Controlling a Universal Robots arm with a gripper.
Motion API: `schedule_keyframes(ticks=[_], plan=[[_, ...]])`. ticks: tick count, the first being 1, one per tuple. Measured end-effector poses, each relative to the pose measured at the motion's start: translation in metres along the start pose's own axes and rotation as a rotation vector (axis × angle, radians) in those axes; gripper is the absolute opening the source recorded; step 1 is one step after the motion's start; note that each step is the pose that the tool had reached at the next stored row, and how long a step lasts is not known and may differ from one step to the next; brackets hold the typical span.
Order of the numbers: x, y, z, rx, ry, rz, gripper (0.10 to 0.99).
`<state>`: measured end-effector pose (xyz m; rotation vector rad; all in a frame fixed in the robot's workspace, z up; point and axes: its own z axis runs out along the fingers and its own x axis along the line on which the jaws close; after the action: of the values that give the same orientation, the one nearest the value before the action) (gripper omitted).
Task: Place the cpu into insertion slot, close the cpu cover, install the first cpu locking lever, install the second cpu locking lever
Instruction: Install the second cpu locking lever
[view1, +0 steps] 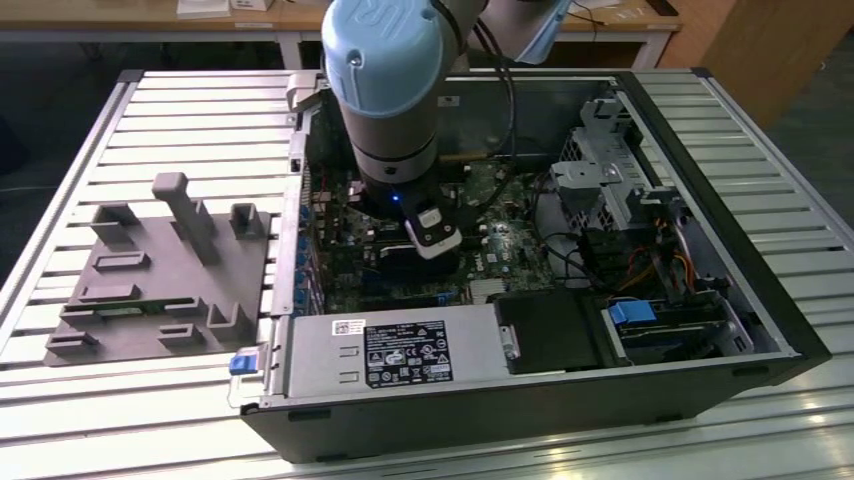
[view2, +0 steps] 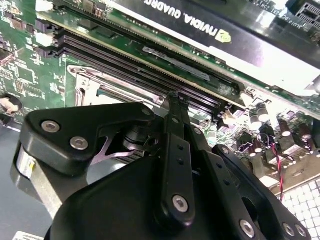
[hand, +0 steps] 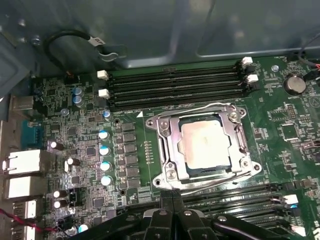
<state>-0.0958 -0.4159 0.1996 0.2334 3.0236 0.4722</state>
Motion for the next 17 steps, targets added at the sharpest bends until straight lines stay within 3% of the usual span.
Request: schedule_keyframes(ticks=[9, 17], plan=[[0.0016, 0.0021, 0.0039, -0.012, 0.0016, 0.001, 0.102], [0.0059, 0.0047, 0.0069, -0.014, 0.0020, 0.001, 0.102]])
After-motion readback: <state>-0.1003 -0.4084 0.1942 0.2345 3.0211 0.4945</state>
